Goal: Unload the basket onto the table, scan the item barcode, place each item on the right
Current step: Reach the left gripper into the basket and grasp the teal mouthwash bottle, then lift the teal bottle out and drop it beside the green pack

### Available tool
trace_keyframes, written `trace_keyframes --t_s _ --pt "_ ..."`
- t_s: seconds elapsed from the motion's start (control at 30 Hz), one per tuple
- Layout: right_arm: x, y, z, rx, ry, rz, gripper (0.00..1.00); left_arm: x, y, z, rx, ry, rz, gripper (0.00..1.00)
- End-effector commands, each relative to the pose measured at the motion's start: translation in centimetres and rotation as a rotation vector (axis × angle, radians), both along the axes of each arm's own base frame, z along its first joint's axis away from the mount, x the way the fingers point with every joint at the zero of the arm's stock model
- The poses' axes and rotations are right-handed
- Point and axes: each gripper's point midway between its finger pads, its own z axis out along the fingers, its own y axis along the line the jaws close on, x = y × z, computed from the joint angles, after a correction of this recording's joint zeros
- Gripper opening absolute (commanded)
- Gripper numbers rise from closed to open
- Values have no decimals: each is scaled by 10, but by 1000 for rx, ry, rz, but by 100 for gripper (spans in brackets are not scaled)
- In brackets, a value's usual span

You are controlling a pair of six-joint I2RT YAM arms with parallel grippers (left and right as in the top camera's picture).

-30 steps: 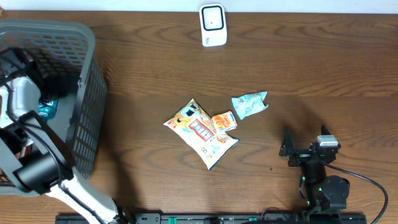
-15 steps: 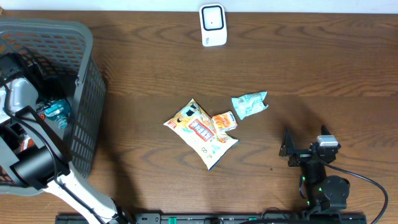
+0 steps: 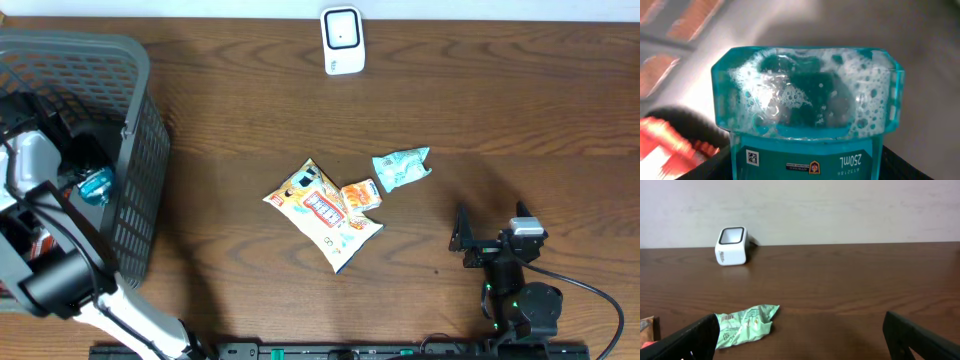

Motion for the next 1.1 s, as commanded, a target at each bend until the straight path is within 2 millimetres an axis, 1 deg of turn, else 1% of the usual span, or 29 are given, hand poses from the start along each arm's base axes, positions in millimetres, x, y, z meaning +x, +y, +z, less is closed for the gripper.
trace_keyframes --t_s 0.0,0.07,0.17,0.2,0.23,0.3,0.33,0.4,0.47,0.53,0.57,0.63,0.67,0.7,0.73,0.77,0.83,0.87,0.9,0.93,1.0,1.03,1.07 --pt "0 -1 -1 -2 3 -6 99 9 9 76 81 -170 58 47" --pt "0 -1 -1 -2 3 -5 99 8 9 97 98 -213 74 47" --pt "0 -1 -1 -2 3 -6 99 4 6 120 108 -260 107 47" --pt "0 -1 -1 -2 3 -6 99 2 5 130 112 -284 122 47" --pt "0 -1 -1 -2 3 -6 99 2 -2 157 114 -355 116 47" --pt "0 -1 -1 -2 3 -6 99 1 -9 180 117 -419 107 47" --pt "0 -1 -1 -2 3 -6 99 0 -12 195 123 -460 112 47" --pt "0 -1 -1 -2 3 -6 99 -6 -22 236 138 -573 112 47" --pt "0 -1 -1 -2 3 -6 99 -13 -41 279 125 -704 96 46" --pt "0 -1 -1 -2 3 -6 99 -22 -61 314 103 -815 79 47" --pt "0 -1 -1 -2 3 -5 99 -28 -75 335 78 -882 71 47" --pt "0 -1 -1 -2 3 -6 99 -37 -104 363 22 -976 39 47" --pt "0 -1 -1 -2 3 -6 99 -42 -127 378 -28 -1026 7 47" --pt "0 -1 -1 -2 3 -5 99 -43 -139 383 -52 -1043 -16 47" --pt "0 -1 -1 -2 3 -6 99 -44 -159 390 -89 -1062 -57 47" --pt "0 -1 -1 -2 3 -6 99 -44 -175 393 -117 -1069 -94 47" --pt "0 -1 -1 -2 3 -5 99 -41 -217 395 -182 -1068 -207 47" --pt "0 -1 -1 -2 3 -6 99 -39 -233 394 -210 -1061 -251 47" --pt "0 -1 -1 -2 3 -5 99 -36 -252 391 -243 -1048 -301 47" --pt "0 -1 -1 -2 3 -6 99 -31 -286 384 -303 -1016 -389 47" --pt "0 -1 -1 -2 3 -5 99 -26 -317 375 -355 -975 -467 47" --pt "0 -1 -1 -2 3 -6 99 -21 -344 362 -397 -928 -527 47" --pt "0 -1 -1 -2 3 -6 99 -18 -361 353 -421 -894 -562 47"
